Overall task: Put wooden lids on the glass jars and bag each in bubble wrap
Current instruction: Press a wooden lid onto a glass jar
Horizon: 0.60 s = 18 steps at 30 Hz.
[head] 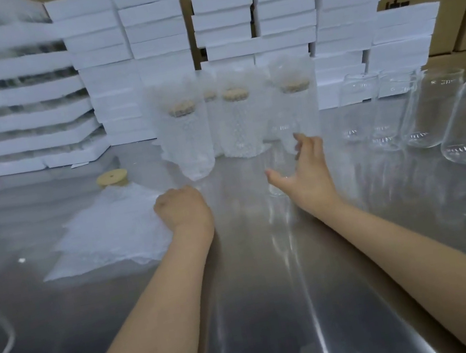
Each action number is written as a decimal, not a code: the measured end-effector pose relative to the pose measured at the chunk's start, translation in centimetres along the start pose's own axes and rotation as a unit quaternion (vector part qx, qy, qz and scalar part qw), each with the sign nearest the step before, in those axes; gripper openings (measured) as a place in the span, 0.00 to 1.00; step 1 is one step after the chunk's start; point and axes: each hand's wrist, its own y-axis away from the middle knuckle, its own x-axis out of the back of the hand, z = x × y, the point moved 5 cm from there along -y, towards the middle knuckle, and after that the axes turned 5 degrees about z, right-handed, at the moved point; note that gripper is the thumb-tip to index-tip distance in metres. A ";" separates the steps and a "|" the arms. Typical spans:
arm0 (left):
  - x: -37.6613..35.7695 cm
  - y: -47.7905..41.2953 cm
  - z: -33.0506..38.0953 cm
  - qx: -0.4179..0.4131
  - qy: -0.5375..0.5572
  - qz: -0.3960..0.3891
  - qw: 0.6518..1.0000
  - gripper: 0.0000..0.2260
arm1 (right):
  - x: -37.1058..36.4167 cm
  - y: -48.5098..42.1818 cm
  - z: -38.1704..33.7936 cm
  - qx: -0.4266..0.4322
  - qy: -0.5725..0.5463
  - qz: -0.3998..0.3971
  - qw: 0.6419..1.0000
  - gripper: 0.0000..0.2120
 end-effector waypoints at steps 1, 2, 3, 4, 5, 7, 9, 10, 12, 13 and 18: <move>0.2 0.1 0.3 -0.017 0.004 0.008 1.000 0.13 | -0.6 0.8 -1.0 0.002 -0.014 -0.008 1.000 0.39; 0.4 0.3 0.7 -0.032 0.022 0.011 0.999 0.13 | -1.1 1.5 -1.9 -0.001 -0.027 -0.017 1.000 0.40; 0.6 0.5 1.1 -0.042 0.053 0.015 0.998 0.12 | -1.6 2.2 -2.6 -0.004 -0.040 -0.028 0.999 0.41; 0.9 0.8 1.6 -0.047 0.095 0.025 0.994 0.12 | -2.0 2.7 -3.2 -0.006 -0.052 -0.041 0.998 0.41; 1.4 1.1 1.9 -0.049 0.140 0.036 0.988 0.11 | -2.3 3.1 -3.7 -0.007 -0.064 -0.058 0.996 0.42; 2.4 1.4 2.0 -0.046 0.220 0.060 0.972 0.12 | -2.5 3.5 -4.3 -0.011 -0.081 -0.092 0.992 0.42; 3.2 0.9 1.2 -0.036 0.272 0.084 0.958 0.12 | -2.2 3.6 -4.3 -0.021 -0.094 -0.106 0.990 0.43; 3.6 0.3 0.4 -0.033 0.278 0.106 0.954 0.12 | -2.0 3.7 -4.3 -0.028 -0.101 -0.109 0.988 0.43; 4.2 -1.3 -1.6 -0.044 0.258 0.155 0.952 0.12 | -1.7 3.7 -4.3 -0.045 -0.121 -0.116 0.985 0.43; 3.9 -2.1 -2.7 -0.053 0.243 0.168 0.954 0.12 | -1.7 3.7 -4.4 -0.052 -0.131 -0.122 0.982 0.42; -0.8 -5.8 -7.2 0.015 0.232 0.062 0.971 0.19 | -2.1 3.6 -4.3 -0.058 -0.161 -0.149 0.974 0.43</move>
